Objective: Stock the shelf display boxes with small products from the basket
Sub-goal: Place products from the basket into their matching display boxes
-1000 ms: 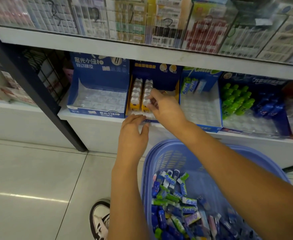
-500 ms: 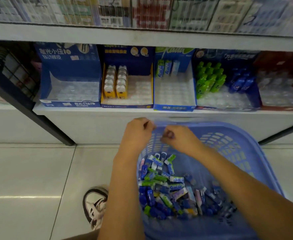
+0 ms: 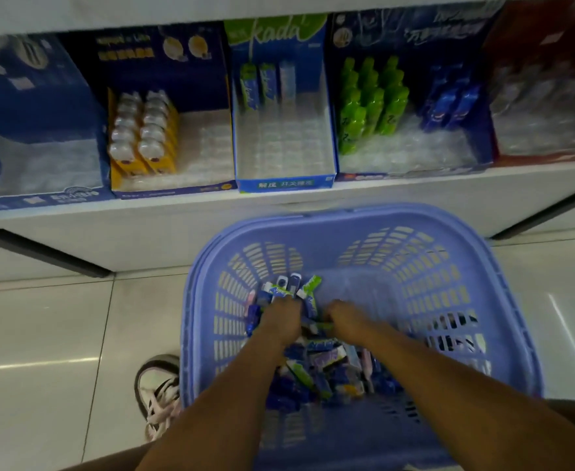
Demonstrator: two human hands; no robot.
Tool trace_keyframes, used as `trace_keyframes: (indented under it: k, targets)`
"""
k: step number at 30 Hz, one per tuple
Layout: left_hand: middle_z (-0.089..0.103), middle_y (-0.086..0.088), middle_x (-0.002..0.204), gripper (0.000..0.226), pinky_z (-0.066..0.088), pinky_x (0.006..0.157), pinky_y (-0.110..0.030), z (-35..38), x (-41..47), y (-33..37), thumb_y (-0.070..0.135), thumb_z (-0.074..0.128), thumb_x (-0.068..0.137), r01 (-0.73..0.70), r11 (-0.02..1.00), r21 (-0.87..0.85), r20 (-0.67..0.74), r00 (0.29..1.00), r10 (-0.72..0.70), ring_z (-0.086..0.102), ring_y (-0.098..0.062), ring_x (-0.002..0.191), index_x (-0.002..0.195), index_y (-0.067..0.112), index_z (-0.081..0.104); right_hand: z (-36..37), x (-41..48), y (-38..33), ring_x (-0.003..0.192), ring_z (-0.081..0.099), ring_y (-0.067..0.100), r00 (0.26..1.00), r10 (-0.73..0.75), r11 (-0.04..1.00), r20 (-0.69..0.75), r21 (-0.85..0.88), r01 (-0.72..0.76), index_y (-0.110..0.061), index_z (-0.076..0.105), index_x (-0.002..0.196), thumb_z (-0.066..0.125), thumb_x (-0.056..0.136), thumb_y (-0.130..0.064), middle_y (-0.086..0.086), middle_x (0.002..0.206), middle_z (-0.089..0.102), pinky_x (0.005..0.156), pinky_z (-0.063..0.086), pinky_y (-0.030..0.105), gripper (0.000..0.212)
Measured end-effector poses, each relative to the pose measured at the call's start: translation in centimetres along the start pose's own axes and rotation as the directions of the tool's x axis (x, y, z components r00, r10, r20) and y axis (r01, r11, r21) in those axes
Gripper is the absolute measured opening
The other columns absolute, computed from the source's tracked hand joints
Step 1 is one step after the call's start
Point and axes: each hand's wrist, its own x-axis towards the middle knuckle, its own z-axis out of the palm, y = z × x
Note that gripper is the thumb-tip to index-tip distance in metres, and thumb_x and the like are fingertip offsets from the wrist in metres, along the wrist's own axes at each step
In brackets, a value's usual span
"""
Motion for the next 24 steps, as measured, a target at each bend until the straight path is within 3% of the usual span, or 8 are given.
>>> trace_keyframes:
  k: [3, 7, 10, 12, 14, 17, 21, 24]
  targets:
    - [0.042, -0.013, 0.137, 0.036, 0.046, 0.095, -0.045, 0.9, 1.0, -0.2, 0.003, 0.045, 0.092, -0.013, 0.996, 0.086, -0.038, 0.999, 0.016, 0.046, -0.033, 0.12, 0.127, 0.007, 0.054, -0.5, 0.2, 1.3, 0.084, 0.041, 0.015, 0.999, 0.041, 0.999, 0.028, 0.014, -0.041, -0.021, 0.052, 0.086, 0.058, 0.086, -0.017, 0.005, 0.089, 0.05, 0.077, 0.036, 0.026, 0.007]
    - [0.054, -0.013, 0.125, 0.029, 0.047, 0.091, -0.042, 1.1, 1.5, 0.7, 0.022, 0.056, 0.093, -0.008, 0.996, 0.094, 0.01, 1.0, 0.007, 0.054, -0.03, 0.112, 0.118, 0.007, 0.058, -2.2, 0.0, 3.5, 0.054, 0.026, 0.015, 0.993, 0.114, 0.961, -0.014, 0.254, -0.106, -0.015, 0.032, 0.054, 0.057, 0.089, -0.012, 0.005, 0.057, 0.028, 0.063, 0.026, 0.028, 0.043]
    - [0.06, -0.014, 0.115, 0.028, 0.048, 0.088, -0.042, 1.0, 1.7, 1.0, 0.026, 0.059, 0.093, 0.005, 0.989, 0.147, 0.047, 0.999, -0.012, 0.058, -0.029, 0.104, 0.112, 0.006, 0.058, -3.7, -0.8, 4.7, 0.052, 0.031, 0.015, 0.989, 0.15, 0.895, 0.008, 0.423, -0.139, -0.014, 0.037, 0.053, 0.062, 0.09, -0.016, 0.004, 0.054, 0.031, 0.054, 0.028, 0.026, 0.045]
    - [0.059, -0.016, 0.117, 0.027, 0.048, 0.089, -0.042, 1.0, 1.8, 1.2, 0.023, 0.057, 0.094, 0.0, 0.978, 0.207, 0.037, 0.999, -0.008, 0.057, -0.03, 0.106, 0.114, 0.005, 0.059, -4.4, -1.2, 5.0, 0.057, 0.039, 0.016, 0.986, 0.165, 0.832, -0.01, 0.538, -0.133, -0.002, 0.052, 0.061, 0.067, 0.087, -0.015, 0.008, 0.059, 0.039, 0.057, 0.033, 0.025, 0.032]
    - [0.055, -0.016, 0.121, 0.028, 0.046, 0.092, -0.042, 1.1, 1.6, 1.3, 0.021, 0.055, 0.095, 0.014, 0.977, 0.211, 0.02, 1.0, -0.019, 0.053, -0.03, 0.11, 0.117, 0.005, 0.058, -5.1, -1.8, 4.8, 0.058, 0.046, 0.014, 0.982, 0.182, 0.763, -0.045, 0.637, -0.112, 0.005, 0.063, 0.093, 0.07, 0.084, -0.012, 0.006, 0.065, 0.05, 0.054, 0.039, 0.02, 0.021]
    - [0.06, -0.016, 0.118, 0.025, 0.047, 0.092, -0.04, 0.4, 1.1, 1.5, 0.021, 0.056, 0.093, 0.036, 0.985, 0.169, -0.005, 0.999, -0.036, 0.056, -0.03, 0.109, 0.111, 0.004, 0.063, -6.5, -3.4, 4.2, 0.058, 0.05, 0.01, 0.985, 0.168, 0.676, -0.038, 0.732, -0.087, -0.006, 0.058, 0.116, 0.071, 0.082, -0.01, 0.002, 0.074, 0.058, 0.051, 0.042, 0.017, 0.037]
    - [0.058, -0.016, 0.104, 0.03, 0.049, 0.088, -0.041, -3.1, -0.1, 2.3, 0.027, 0.066, 0.085, 0.043, 0.999, -0.011, -0.009, 0.999, -0.043, 0.056, -0.032, 0.106, 0.102, 0.002, 0.068, -9.1, -6.3, 2.9, 0.055, 0.046, 0.014, 0.994, 0.077, 0.708, -0.076, 0.706, -0.001, -0.02, 0.047, 0.124, 0.066, 0.086, -0.009, 0.006, 0.068, 0.054, 0.054, 0.039, 0.025, 0.044]
    - [0.052, -0.01, 0.067, 0.028, 0.044, 0.064, -0.033, -7.3, -1.8, 3.0, 0.027, 0.07, 0.085, -0.03, 0.952, -0.305, 0.012, 0.999, 0.035, 0.055, -0.02, 0.065, 0.069, 0.005, 0.063, -11.5, -8.7, 1.6, 0.056, 0.044, 0.014, 0.993, 0.026, 0.771, -0.115, 0.634, 0.053, -0.014, 0.049, 0.123, 0.063, 0.088, -0.006, 0.005, 0.068, 0.05, 0.052, 0.038, 0.023, 0.038]
